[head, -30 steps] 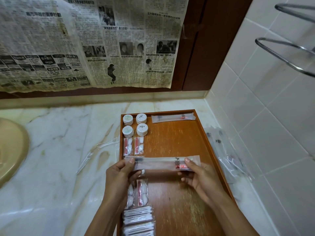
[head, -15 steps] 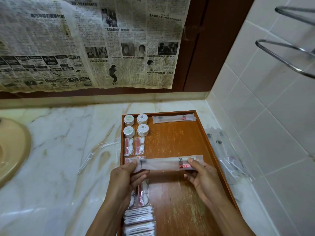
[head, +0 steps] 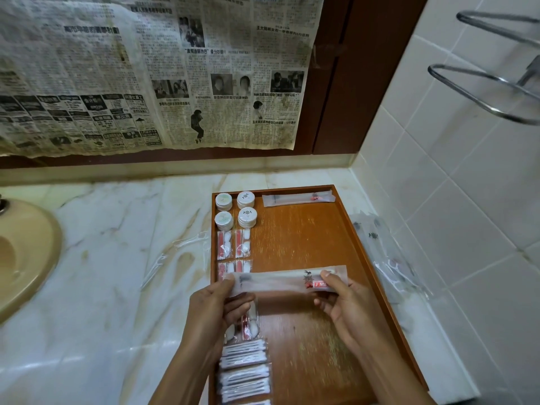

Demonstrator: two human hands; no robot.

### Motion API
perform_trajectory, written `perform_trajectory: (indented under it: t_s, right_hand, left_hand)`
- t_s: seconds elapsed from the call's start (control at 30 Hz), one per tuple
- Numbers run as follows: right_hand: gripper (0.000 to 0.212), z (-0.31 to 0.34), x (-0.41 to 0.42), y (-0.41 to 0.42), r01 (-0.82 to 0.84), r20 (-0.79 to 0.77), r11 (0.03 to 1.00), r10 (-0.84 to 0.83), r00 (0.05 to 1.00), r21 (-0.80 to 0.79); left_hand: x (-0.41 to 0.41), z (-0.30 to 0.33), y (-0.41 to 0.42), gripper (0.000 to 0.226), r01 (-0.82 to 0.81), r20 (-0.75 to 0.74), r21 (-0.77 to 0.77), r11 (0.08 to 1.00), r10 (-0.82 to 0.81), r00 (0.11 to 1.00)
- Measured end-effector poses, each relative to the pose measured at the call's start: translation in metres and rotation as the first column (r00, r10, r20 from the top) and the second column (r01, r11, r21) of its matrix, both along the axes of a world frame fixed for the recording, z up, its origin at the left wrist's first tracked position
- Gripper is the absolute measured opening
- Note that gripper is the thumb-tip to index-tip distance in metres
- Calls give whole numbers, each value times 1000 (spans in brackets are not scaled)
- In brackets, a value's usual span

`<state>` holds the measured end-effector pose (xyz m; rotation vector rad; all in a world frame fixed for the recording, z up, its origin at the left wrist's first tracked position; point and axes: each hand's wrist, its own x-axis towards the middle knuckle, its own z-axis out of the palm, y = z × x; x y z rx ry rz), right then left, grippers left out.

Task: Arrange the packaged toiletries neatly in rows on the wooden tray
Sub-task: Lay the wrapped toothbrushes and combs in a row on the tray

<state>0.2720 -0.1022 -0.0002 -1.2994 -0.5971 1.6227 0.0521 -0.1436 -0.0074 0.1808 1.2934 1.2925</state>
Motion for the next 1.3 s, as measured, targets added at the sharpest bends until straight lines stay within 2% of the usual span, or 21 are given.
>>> perform_trajectory:
  t_s: [0.1, 0.27, 0.53, 0.67, 0.8, 0.9, 1.0, 1.1, 1.2, 1.3]
  right_hand:
    - [21, 1, 2, -4, -7, 15, 1000, 7, 1000, 10]
    - [30, 0, 7, -11, -76, 44, 996, 75, 996, 35]
    - [28, -5, 22, 1, -187, 254, 980, 164, 953, 68]
    - [31, -6, 28, 13, -182, 281, 981, 157, 947, 67]
    - [22, -4, 41, 32, -138, 283, 988, 112, 952, 73]
    - [17, -1, 50, 52, -127, 320, 990, 101, 942, 62]
    - [15, 1, 57, 72, -148, 398, 986, 105, 911, 77]
    - [14, 0, 65, 97, -176, 539, 979, 95, 837, 101]
    - [13, -4, 73, 122, -218, 656, 969, 90, 750, 116]
    - [13, -8, 77, 150, -277, 732, 950, 86, 675, 144]
  left_hand:
    - [-4, -1, -6, 26, 80, -27, 54, 995, -78, 997]
    - [-4, -1, -12, 26, 86, -55, 63, 994, -83, 995]
    - [2, -1, -10, 17, 43, -84, 39, 998, -40, 996]
    - [8, 1, -1, 19, 15, -55, 38, 999, -13, 998]
    - [13, 6, 19, 22, 27, 6, -11, 1000, -27, 1000]
    - [17, 12, 38, 19, 40, -25, -20, 999, -41, 999]
    - [19, 16, 60, 16, 81, -142, -22, 996, -83, 986]
    - [21, 18, 82, 11, 115, -350, -25, 993, -116, 929]
    - [25, 19, 105, 11, 145, -565, -67, 987, -157, 810]
    - [30, 18, 131, 20, 191, -738, -105, 976, -205, 643]
